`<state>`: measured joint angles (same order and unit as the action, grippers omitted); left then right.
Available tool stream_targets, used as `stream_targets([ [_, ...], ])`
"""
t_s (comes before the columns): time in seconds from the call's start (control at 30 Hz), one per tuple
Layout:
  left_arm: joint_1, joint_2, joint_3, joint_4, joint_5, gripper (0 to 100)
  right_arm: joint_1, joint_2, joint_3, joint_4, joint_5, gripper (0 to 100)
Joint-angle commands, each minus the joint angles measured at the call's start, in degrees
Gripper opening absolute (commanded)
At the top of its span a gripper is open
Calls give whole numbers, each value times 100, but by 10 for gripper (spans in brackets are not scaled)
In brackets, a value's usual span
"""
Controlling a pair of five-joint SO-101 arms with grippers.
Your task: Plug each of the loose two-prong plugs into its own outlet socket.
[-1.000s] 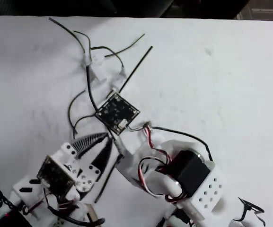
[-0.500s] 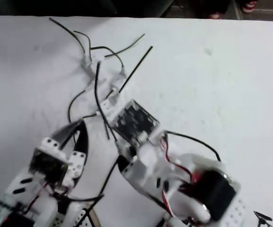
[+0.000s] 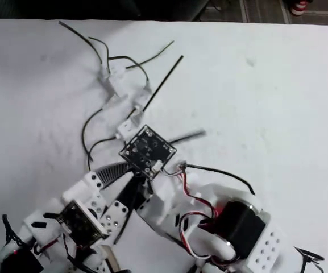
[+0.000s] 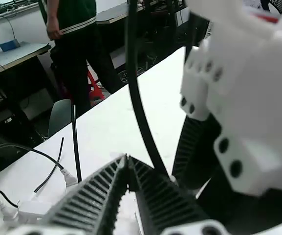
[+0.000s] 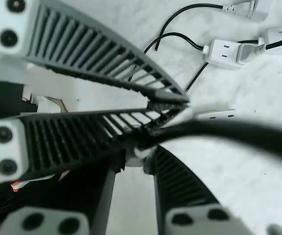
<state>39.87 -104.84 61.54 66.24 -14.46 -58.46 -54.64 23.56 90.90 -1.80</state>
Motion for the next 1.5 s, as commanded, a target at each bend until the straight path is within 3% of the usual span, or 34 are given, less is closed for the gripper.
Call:
stream_targets([
  [0.0,163,31,0,9,-220,24,-57,31,-18,-40,-26,16],
  [0.2,154,31,0,202,-299,24,-40,31,273,-40,-26,16],
  [0.33,-119,31,0,396,-1099,24,453,31,343,-145,123,16],
  [0.53,-1877,31,18,536,-1319,24,1446,48,501,-453,888,16],
  [0.73,-3565,31,404,879,-1345,24,1631,48,1600,-1508,1468,16],
  [0.93,-4549,31,1943,-70,-1371,24,2070,48,2760,-3169,2470,16],
  [1.13,-4866,31,3086,-1029,-1371,24,2141,119,3235,-3802,2549,16],
  [1.47,-4884,31,3138,-941,-1371,24,2905,2985,1670,-4004,2699,16],
])
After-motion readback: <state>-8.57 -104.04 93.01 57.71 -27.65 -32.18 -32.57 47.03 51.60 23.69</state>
